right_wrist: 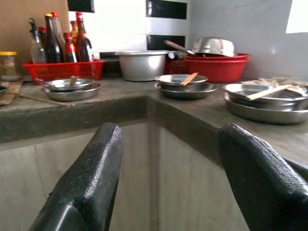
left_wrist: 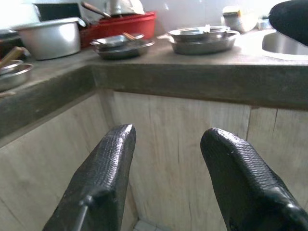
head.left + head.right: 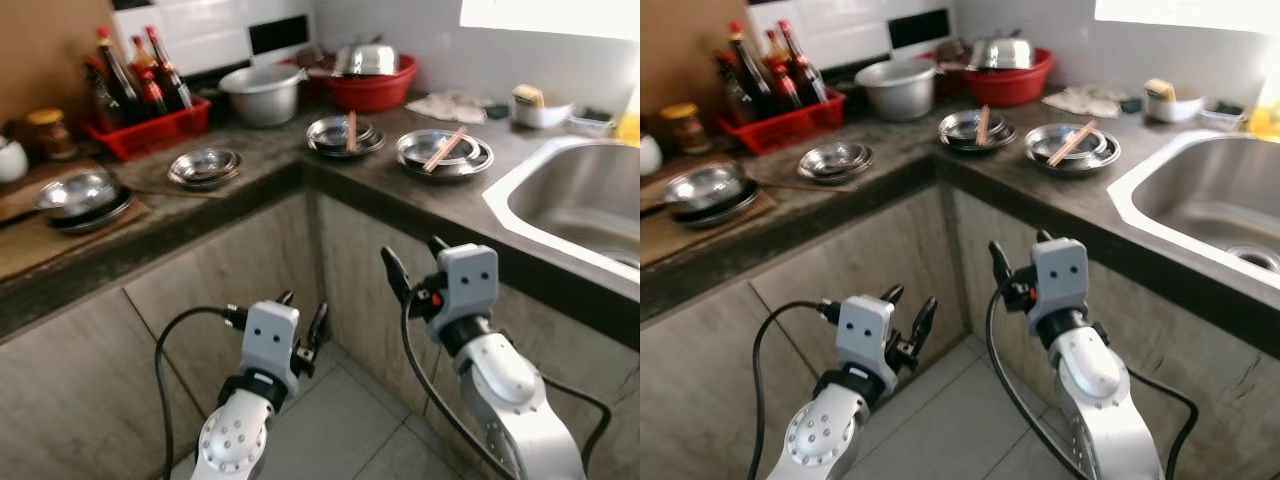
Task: Kitchen organization
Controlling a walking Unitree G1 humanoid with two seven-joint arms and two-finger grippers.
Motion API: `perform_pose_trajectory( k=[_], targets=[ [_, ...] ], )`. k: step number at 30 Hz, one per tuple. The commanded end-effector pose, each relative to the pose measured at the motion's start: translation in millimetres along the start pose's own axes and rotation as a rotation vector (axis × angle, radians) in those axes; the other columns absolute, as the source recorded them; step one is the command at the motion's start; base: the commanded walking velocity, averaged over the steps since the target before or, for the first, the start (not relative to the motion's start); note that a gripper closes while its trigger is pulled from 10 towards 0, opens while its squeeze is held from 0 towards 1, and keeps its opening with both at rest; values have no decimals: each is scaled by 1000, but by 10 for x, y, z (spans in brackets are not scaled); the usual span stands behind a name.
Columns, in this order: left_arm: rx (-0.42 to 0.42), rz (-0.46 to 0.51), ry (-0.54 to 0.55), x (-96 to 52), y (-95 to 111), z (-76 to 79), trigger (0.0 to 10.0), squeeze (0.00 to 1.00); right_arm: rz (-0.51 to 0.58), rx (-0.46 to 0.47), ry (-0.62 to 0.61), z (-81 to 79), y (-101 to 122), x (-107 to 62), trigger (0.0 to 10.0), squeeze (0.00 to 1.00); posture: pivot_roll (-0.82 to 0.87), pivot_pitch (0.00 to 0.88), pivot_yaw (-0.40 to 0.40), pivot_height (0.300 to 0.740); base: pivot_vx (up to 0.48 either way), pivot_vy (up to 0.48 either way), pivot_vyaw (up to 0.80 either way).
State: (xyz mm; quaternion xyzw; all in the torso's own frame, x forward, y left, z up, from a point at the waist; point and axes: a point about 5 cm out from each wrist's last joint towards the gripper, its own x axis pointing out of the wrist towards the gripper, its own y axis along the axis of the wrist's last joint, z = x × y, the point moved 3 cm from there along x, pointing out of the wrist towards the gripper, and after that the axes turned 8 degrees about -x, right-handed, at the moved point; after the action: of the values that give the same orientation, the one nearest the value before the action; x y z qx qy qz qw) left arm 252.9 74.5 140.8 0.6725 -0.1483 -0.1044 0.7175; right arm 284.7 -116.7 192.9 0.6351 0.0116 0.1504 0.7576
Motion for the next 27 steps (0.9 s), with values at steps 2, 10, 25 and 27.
perform_pose_trajectory(
  k=[2,10,25,27],
  targets=[
    [11,-8,8,-19,-5,-24,10000,0,-1,12,24,-64,-5,14,10000,0,52,30,2,740,0,0,0],
    [6,-6,6,-17,-2,-12,10000,0,-27,21,31,-74,-56,22,10000,0,53,33,0,740,220,0,0],
    [9,-7,5,-18,-2,-20,10000,0,-19,30,66,-128,-51,28,10000,0,55,35,2,740,289,0,0],
    [9,-9,5,-20,-6,-18,10000,0,-18,24,67,-131,-51,27,10000,0,55,35,2,740,298,0,0]
  ],
)
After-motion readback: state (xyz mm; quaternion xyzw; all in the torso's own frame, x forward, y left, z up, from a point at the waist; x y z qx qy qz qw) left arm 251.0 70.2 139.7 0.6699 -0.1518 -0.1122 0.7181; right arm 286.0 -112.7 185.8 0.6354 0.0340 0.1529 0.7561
